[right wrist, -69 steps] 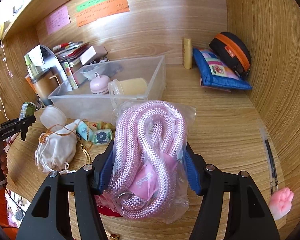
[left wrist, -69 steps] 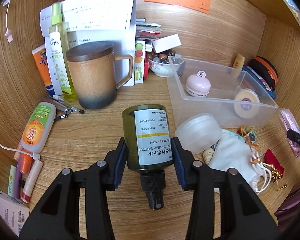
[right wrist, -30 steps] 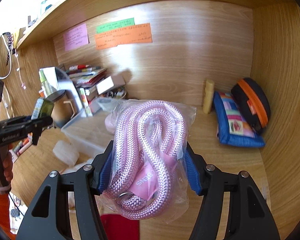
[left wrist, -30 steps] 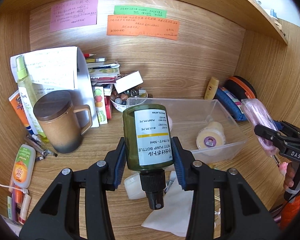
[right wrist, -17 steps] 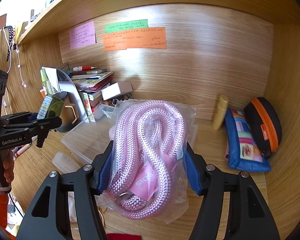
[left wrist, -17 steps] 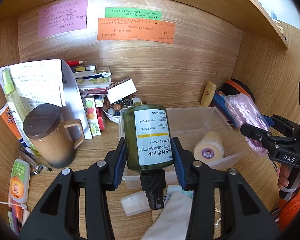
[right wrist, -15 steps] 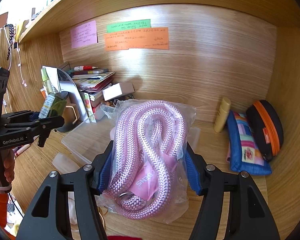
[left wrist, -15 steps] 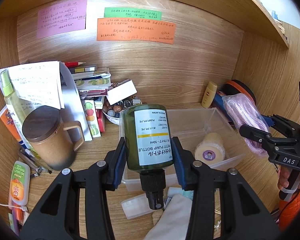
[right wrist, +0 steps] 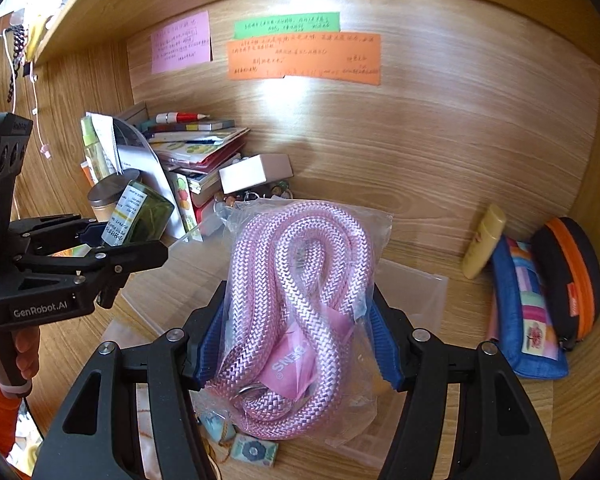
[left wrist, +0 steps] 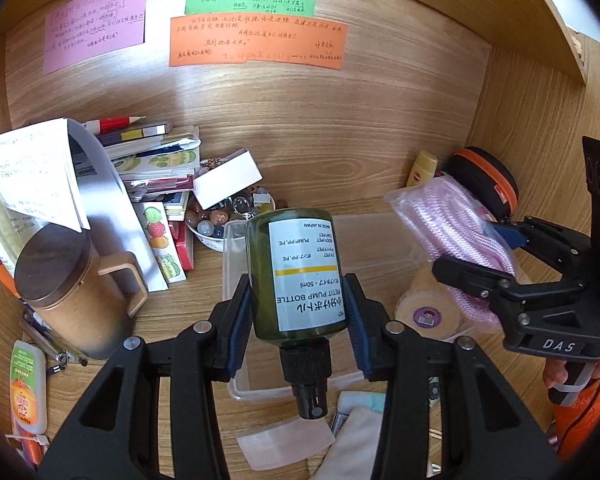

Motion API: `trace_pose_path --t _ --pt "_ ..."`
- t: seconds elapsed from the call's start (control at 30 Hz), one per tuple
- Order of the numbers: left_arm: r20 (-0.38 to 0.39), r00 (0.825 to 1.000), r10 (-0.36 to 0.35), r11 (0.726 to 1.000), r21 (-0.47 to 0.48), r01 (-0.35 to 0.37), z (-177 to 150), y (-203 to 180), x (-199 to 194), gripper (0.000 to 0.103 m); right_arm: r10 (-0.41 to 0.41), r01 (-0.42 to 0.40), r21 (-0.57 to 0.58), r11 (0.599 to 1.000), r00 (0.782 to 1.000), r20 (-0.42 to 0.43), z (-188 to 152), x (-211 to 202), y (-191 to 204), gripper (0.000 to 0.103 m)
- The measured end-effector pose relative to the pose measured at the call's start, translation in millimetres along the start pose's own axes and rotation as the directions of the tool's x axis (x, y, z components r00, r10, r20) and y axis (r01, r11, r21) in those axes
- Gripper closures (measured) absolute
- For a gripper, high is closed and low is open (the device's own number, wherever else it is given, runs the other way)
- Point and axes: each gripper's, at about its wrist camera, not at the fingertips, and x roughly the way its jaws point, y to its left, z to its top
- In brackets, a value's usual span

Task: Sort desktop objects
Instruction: 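Carry the green bottle and pink rope bag over the clear box with both grippers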

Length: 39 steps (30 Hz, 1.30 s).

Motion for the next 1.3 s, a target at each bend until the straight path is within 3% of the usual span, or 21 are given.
trace_pose_path --t 0.73,1.3 --pt "-0.107 0.994 -0.021 1.000 0.006 0.022 -0.9 7.7 61.3 0.060 0.026 -0.027 -0.011 1.000 0.993 -0.116 -0.4 62.8 -5.6 0.044" --pt "-0.112 0.994 -0.003 1.000 0.007 0.004 -5.0 14.8 64.2 0.060 -0.043 0.026 -0.103 0.994 0.985 -0.168 -8.8 78.7 8.4 0.037"
